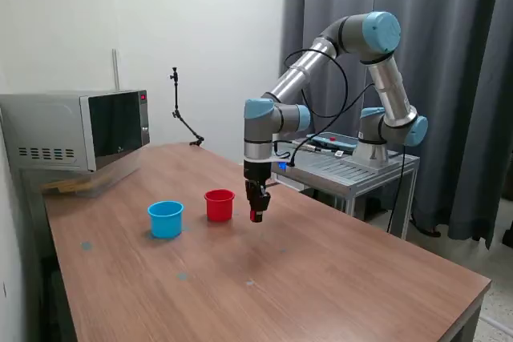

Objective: Place red objects in the red bin, and blue objects in the blue bin.

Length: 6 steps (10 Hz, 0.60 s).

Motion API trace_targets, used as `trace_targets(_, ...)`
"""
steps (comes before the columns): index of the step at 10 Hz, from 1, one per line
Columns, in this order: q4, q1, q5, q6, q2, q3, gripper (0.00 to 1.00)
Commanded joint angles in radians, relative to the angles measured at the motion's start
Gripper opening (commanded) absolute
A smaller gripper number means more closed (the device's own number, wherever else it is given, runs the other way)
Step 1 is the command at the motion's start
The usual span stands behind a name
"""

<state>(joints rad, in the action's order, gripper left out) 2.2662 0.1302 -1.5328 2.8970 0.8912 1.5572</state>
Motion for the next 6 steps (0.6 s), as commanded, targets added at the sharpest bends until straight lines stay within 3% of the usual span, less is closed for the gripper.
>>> trace_targets(1, -0.002, 0.019, -0.009, -0.045, 0.048, -0.009, 0.00)
trace_targets(4, -0.036, 0.054, -0.009, -0.064, 0.054, -0.005, 0.00)
trace_targets(6, -0.068, 0.077, -0.038, -0.125, 0.068, -0.005, 0.00)
